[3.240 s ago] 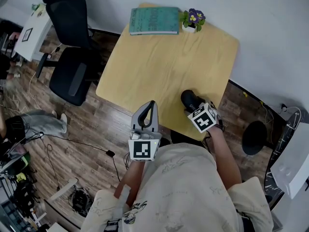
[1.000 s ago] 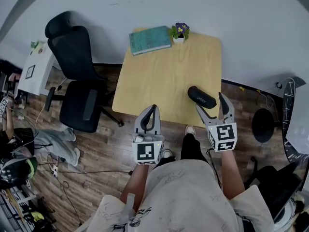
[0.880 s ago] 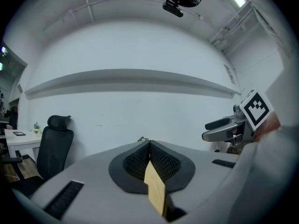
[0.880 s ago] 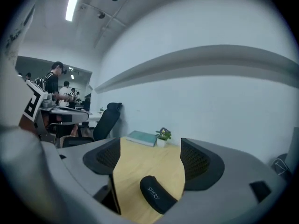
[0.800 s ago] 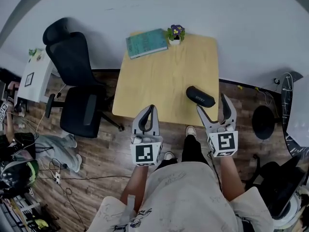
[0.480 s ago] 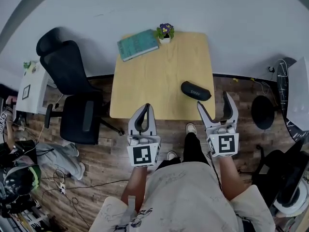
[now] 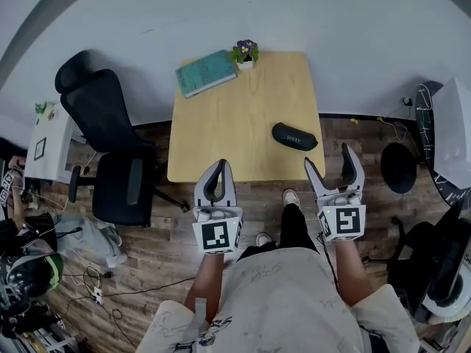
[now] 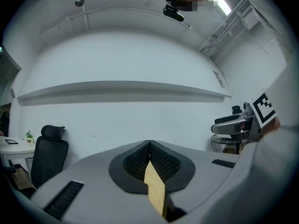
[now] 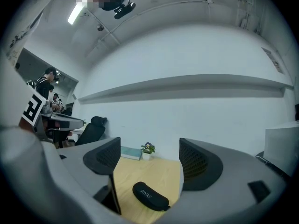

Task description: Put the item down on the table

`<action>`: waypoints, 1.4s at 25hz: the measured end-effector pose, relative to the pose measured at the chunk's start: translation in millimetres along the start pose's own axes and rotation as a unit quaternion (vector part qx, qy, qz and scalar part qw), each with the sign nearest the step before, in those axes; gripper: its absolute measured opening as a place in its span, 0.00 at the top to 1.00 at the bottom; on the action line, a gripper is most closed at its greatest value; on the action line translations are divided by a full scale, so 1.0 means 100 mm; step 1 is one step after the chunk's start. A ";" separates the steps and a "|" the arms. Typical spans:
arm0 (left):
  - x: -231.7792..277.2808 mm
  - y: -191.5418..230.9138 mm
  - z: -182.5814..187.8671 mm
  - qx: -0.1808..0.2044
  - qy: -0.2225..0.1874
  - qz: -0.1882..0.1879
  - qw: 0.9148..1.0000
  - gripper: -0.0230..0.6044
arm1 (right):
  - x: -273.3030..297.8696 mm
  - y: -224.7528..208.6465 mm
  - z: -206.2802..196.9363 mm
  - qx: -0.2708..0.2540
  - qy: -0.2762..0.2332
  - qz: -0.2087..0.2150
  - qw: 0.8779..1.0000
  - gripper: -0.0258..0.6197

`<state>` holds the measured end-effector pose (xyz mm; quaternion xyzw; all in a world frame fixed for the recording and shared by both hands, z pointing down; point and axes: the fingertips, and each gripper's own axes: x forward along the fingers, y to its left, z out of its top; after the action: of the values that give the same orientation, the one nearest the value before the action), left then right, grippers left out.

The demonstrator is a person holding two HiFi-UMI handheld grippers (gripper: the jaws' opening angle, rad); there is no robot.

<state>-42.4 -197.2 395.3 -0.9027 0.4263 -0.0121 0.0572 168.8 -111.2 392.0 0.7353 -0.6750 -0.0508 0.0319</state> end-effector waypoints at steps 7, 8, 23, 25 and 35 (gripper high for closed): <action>-0.04 0.00 0.03 -0.001 -0.001 0.001 1.000 0.95 | -0.05 0.02 0.05 -0.002 -0.008 0.008 1.000 0.34; -0.04 -0.01 0.03 -0.002 -0.001 0.001 1.000 0.95 | -0.05 0.02 0.06 -0.002 -0.009 0.008 1.000 0.35; -0.12 -0.03 0.03 -0.002 -0.002 0.003 1.000 0.95 | -0.08 0.06 -0.05 -0.009 0.027 0.006 1.000 0.94; -0.13 -0.01 0.02 -0.002 -0.001 0.004 1.000 0.95 | -0.08 0.08 -0.04 -0.008 0.028 0.011 1.000 0.94; -0.13 0.05 0.00 -0.005 0.001 0.008 1.000 0.95 | -0.05 0.09 -0.01 -0.010 0.028 0.012 0.999 0.94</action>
<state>-54.8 -190.4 395.0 -0.8995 0.4336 -0.0104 0.0526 159.7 -107.1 394.6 0.7277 -0.6824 -0.0366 0.0588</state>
